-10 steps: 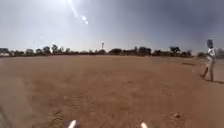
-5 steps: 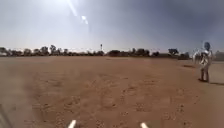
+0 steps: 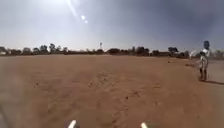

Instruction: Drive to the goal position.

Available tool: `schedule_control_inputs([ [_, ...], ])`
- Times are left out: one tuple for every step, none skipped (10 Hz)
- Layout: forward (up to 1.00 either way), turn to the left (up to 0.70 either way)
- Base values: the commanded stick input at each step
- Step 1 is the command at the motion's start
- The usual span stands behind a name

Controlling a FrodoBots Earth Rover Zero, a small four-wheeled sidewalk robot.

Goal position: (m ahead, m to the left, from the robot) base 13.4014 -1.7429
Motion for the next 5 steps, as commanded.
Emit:
schedule_control_inputs([
  [0.7, 0.32],
  [0.7, 0.0],
  [0.7, 0.0],
  [0.7, 0.0],
  [0.7, 0.0],
])
